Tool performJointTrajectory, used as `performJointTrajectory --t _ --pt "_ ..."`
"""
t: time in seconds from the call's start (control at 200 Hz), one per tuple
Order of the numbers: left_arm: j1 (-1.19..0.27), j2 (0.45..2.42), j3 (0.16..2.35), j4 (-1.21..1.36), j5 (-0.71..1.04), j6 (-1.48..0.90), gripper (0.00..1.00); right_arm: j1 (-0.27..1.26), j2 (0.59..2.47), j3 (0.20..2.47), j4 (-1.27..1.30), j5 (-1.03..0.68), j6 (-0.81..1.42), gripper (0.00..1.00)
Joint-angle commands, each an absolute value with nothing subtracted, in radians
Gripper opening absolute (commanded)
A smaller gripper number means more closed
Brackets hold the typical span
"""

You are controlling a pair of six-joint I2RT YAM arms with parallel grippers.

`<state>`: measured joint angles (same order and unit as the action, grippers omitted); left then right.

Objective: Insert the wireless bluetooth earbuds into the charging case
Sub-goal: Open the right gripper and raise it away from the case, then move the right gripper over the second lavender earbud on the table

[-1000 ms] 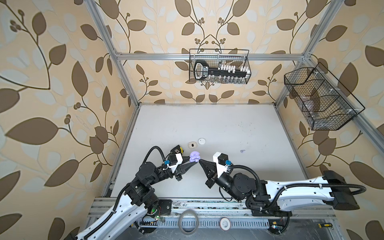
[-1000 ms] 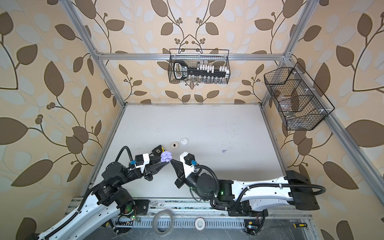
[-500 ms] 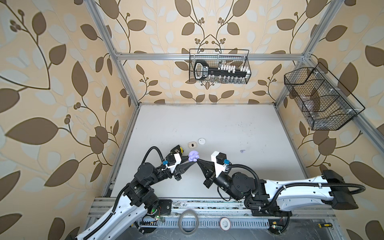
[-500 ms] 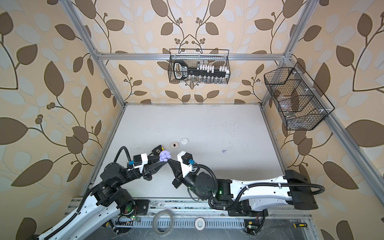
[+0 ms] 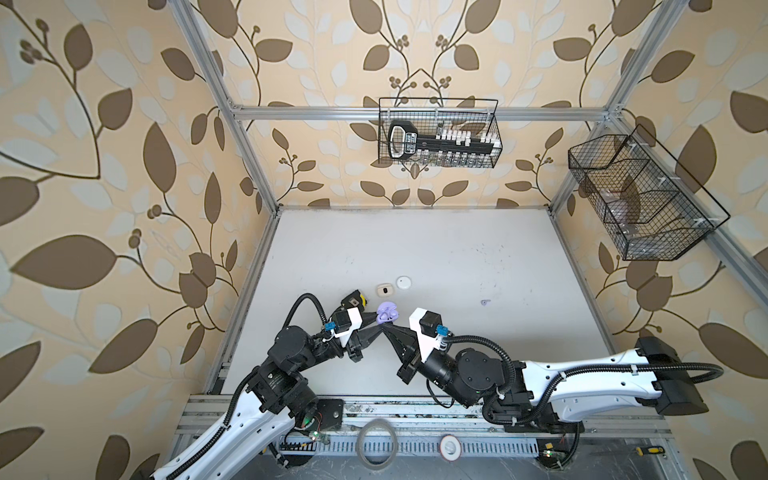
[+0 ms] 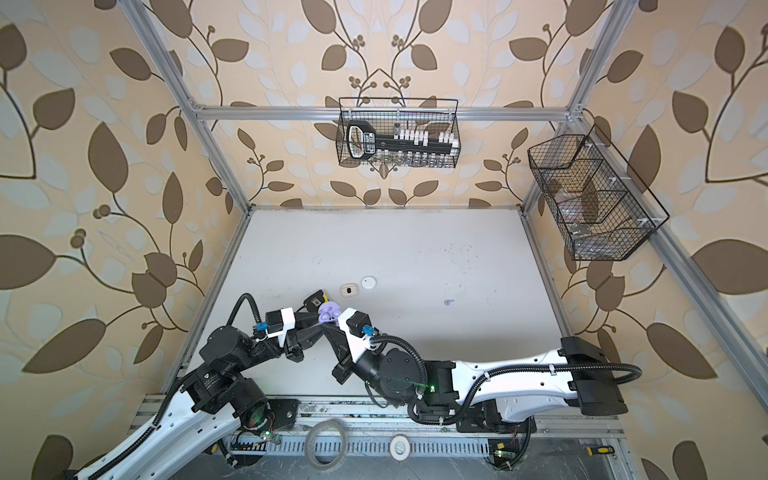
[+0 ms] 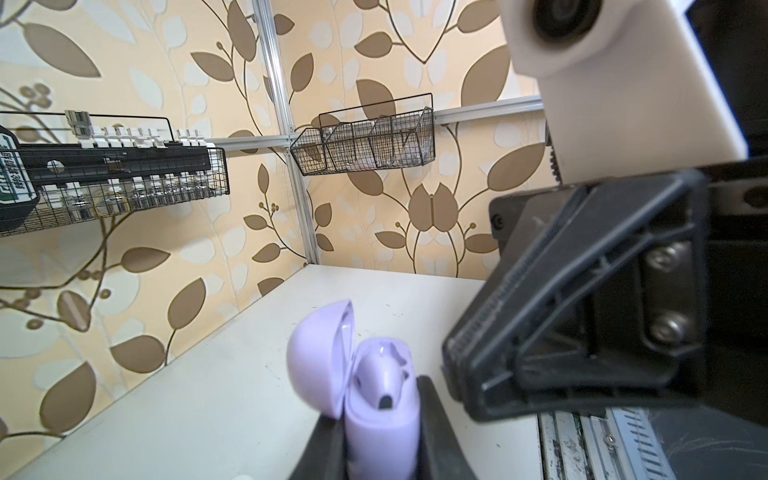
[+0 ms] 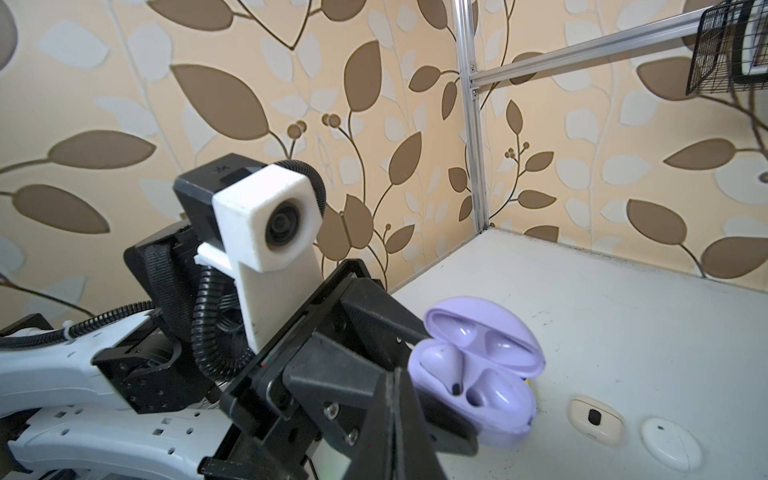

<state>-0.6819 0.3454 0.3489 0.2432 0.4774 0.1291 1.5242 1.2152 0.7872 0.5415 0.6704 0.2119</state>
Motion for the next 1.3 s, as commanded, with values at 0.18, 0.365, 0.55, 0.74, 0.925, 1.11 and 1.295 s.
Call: performJointTrajectory --t 0.18,0.365,0.55,0.74,0.925,1.11,1.295 --pt "-0.689 0.332 0.356 0.284 0.471 0.143 0.0 1.34 0.873 0.604 0.256 0.849 0.423 0.17" --pt "-0.689 0.339 0.357 0.292 0.491 0.132 0.0 0.776 0.733 0.517 -0.138 0.539 0.673 0.32" --pt "-0.689 0.32 0.357 0.274 0.491 0.129 0.0 0.281 0.925 0.537 -0.233 0.123 0.549 0.43" --pt "-0.689 0.279 0.353 0.252 0.483 0.129 0.0 0.101 1.236 0.584 -0.144 -0.106 0.447 0.45" --pt "-0.689 0.273 0.356 0.241 0.475 0.137 0.0 0.134 1.448 0.687 -0.114 -0.086 0.412 0.51" --pt "-0.689 0.273 0.357 0.235 0.468 0.146 0.0 0.171 1.538 0.752 -0.117 -0.002 0.397 0.53" --pt "-0.689 0.276 0.354 0.239 0.465 0.149 0.0 0.213 1.572 0.761 -0.121 0.028 0.396 0.54"
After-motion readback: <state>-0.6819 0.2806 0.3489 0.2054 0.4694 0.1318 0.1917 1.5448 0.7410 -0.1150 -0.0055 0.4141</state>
